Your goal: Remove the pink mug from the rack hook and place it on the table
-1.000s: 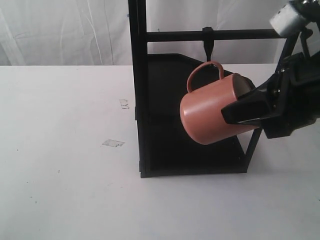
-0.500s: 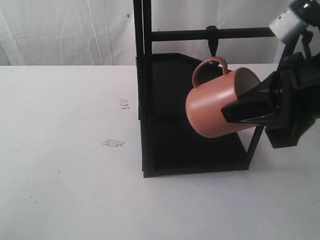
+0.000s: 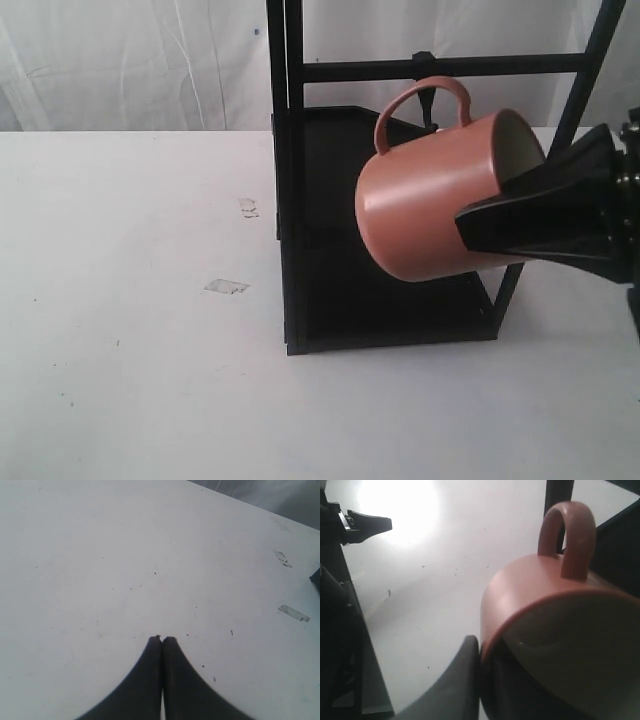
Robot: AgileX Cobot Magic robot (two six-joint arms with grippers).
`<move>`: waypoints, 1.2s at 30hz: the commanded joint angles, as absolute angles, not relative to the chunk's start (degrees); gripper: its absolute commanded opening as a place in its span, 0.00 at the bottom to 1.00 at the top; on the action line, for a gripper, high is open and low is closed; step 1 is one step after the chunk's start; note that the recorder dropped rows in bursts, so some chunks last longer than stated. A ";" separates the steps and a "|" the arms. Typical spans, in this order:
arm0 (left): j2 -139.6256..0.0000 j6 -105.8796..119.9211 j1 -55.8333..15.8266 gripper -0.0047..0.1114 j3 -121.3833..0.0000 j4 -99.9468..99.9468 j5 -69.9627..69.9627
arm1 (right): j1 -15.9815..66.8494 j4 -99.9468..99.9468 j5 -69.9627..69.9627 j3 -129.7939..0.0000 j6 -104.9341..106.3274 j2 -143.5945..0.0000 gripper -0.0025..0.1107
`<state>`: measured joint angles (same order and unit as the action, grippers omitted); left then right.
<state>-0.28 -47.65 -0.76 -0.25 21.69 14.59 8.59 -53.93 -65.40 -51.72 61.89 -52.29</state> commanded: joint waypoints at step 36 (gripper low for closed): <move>-0.06 -47.83 -0.68 0.04 0.00 21.39 14.66 | 54.92 -19.13 -57.89 -71.73 10.02 -94.66 0.02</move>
<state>-0.28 -47.65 -0.76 -0.25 21.69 14.59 54.54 -19.88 -57.48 -68.14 11.86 -91.94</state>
